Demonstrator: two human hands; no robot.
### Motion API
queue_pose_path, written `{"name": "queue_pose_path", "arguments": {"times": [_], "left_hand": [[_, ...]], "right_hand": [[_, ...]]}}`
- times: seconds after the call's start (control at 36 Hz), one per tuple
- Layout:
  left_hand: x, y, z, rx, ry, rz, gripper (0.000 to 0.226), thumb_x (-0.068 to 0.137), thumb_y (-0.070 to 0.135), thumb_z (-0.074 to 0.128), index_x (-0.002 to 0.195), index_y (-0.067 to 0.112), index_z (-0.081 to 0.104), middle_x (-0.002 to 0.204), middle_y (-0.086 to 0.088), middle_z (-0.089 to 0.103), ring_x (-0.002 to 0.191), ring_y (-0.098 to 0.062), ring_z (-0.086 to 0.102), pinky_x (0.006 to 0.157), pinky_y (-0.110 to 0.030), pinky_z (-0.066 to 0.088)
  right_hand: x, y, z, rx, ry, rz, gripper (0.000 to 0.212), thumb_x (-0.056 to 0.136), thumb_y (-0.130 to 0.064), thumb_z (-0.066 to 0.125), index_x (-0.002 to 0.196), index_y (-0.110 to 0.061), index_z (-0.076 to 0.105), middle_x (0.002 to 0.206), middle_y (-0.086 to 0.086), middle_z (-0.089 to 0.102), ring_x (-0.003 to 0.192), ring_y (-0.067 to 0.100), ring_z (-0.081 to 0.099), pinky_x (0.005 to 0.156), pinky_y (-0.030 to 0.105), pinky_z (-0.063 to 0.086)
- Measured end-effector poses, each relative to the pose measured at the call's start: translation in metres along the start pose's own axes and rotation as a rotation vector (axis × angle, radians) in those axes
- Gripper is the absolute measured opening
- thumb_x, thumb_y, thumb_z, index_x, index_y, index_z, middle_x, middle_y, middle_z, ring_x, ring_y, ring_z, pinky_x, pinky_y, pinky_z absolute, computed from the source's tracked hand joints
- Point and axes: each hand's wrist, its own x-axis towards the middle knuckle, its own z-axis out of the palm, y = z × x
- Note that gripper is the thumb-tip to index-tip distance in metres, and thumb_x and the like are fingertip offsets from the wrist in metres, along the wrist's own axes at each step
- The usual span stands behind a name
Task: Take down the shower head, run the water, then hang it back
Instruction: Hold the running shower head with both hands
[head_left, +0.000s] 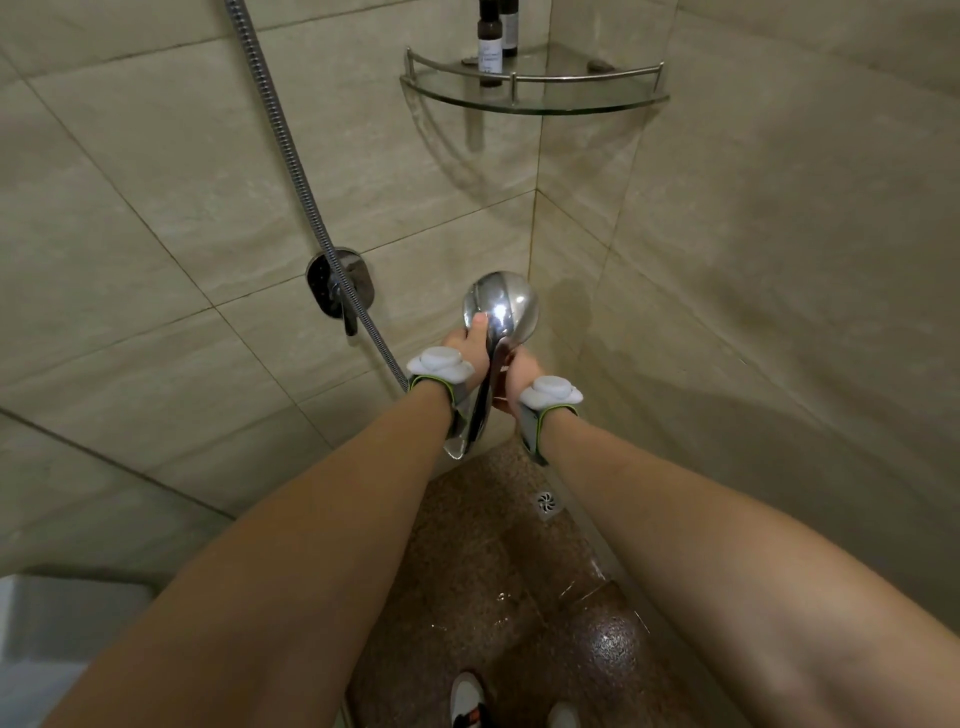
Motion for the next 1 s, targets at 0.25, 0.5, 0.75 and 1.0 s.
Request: {"name": "queue_pose_path", "arguments": {"times": [0.25,0.5,0.75,1.0], "left_hand": [[0.011,-0.005,0.014,-0.278,-0.039,-0.018,0.097,0.073,0.078,0.022,0.125,0.006,0.060,0.125,-0.022,0.063,0.117,-0.040,0.059,0.103,-0.051,0.044],[0.005,-0.011,-0.011,-0.265,-0.152,0.000,0.035,0.104,0.024,0.042,0.108,-0.002,0.065,0.107,-0.025,0.067,0.090,-0.030,0.063,0.089,-0.039,0.050],[0.019,-0.051,-0.054,-0.289,-0.145,-0.133,0.010,0.099,0.012,0.051,0.094,0.008,0.058,0.068,-0.008,0.054,0.052,-0.017,0.045,0.049,-0.021,0.036],[0.068,-0.095,-0.076,-0.045,0.030,-0.169,0.015,0.094,0.014,0.054,0.108,0.013,0.061,0.098,-0.009,0.053,0.086,-0.022,0.051,0.088,-0.040,0.051]], "right_hand": [[-0.018,0.003,0.002,-0.007,0.021,-0.180,0.058,0.092,-0.068,0.041,0.116,-0.022,0.066,0.110,0.000,0.071,0.102,0.018,0.066,0.093,0.033,0.051],[-0.024,-0.001,-0.006,-0.117,0.066,-0.029,0.062,0.093,-0.073,0.038,0.085,-0.015,0.056,0.082,0.010,0.065,0.080,0.026,0.062,0.092,0.038,0.048],[-0.008,0.019,0.011,-0.046,0.196,0.012,0.103,0.053,-0.101,0.023,0.100,-0.016,0.056,0.106,0.008,0.062,0.099,0.035,0.067,0.099,0.048,0.047],[0.009,0.009,0.027,-0.076,0.233,-0.018,0.070,0.084,-0.084,0.032,0.090,-0.016,0.049,0.098,0.009,0.064,0.093,0.033,0.066,0.095,0.042,0.048]]}}
